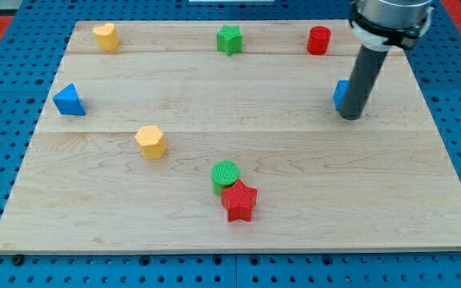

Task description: Push the yellow hexagon towards left

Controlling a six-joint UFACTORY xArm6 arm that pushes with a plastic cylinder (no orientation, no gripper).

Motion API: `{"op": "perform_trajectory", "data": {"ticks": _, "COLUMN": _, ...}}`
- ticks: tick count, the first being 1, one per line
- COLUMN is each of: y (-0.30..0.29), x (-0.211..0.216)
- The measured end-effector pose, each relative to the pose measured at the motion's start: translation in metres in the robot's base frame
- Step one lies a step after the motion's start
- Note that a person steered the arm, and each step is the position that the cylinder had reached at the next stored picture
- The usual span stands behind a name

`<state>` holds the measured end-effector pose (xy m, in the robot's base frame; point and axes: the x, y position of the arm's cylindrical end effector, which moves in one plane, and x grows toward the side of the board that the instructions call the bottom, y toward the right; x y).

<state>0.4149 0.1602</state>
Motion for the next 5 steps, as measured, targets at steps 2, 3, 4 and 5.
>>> {"op": "perform_trajectory", "data": {"ticks": 2, "y": -0.136, "x": 0.017}}
{"op": "perform_trajectory", "data": {"ticks": 3, "y": -0.208, "x": 0.037}}
{"op": "perform_trajectory", "data": {"ticks": 4, "y": -0.21, "x": 0.037}}
{"op": "perform_trajectory", "data": {"ticks": 5, "y": -0.21, "x": 0.037}}
